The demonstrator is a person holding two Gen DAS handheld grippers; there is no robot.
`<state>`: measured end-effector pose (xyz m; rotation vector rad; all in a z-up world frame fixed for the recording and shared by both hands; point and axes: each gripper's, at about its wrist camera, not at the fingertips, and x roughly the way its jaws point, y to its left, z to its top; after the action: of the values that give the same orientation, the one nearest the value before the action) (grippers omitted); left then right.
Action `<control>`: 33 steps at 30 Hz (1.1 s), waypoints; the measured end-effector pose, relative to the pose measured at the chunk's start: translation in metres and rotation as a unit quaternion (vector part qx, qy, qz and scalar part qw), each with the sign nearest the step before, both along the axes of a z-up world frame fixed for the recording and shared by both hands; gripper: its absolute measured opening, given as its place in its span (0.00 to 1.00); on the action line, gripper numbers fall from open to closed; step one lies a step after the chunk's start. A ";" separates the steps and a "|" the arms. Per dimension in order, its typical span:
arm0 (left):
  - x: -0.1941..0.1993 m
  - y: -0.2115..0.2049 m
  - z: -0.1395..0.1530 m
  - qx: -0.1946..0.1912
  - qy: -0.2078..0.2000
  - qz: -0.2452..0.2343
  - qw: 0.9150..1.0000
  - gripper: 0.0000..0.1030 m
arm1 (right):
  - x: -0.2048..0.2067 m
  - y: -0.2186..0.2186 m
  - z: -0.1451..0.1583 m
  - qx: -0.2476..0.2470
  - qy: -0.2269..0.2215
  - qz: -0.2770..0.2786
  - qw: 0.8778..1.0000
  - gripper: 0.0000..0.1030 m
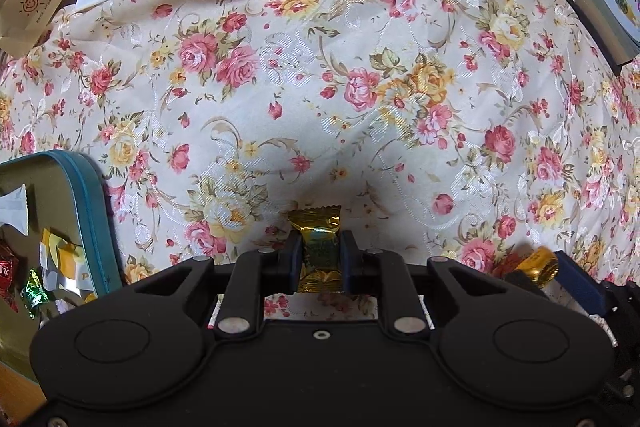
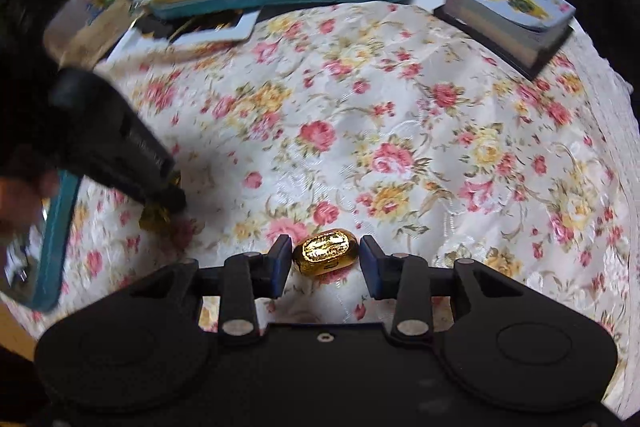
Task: Organize snacks
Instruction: 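Carry both held gold candies up and over to the gold tray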
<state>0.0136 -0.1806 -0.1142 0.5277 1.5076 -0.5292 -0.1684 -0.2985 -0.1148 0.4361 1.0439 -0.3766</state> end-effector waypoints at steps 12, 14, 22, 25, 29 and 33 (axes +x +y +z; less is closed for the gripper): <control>-0.011 0.004 0.056 -0.027 -0.030 -0.002 0.999 0.25 | -0.013 -0.019 0.034 0.037 -0.025 -0.090 0.995 0.38; -0.011 0.011 0.070 -0.032 -0.042 -0.003 0.999 0.25 | -0.015 -0.024 0.039 0.045 -0.027 -0.108 0.993 0.38; 0.006 0.052 0.111 -0.046 -0.082 0.008 0.996 0.25 | -0.009 -0.023 0.055 0.051 -0.040 -0.136 0.989 0.38; 0.014 0.074 0.122 -0.048 -0.095 0.025 0.994 0.25 | 0.001 -0.012 0.061 0.062 -0.047 -0.128 0.989 0.38; 0.028 0.106 0.141 -0.053 -0.125 0.049 0.990 0.25 | 0.022 0.014 0.072 0.060 -0.056 -0.102 0.991 0.38; 0.049 0.143 0.155 -0.068 -0.132 0.086 0.985 0.25 | 0.046 0.044 0.084 0.062 -0.069 -0.069 0.993 0.38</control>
<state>0.0623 -0.0374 0.0404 0.3433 1.2414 -0.4065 -0.1228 -0.2546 -0.0305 0.6391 0.9076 -0.4010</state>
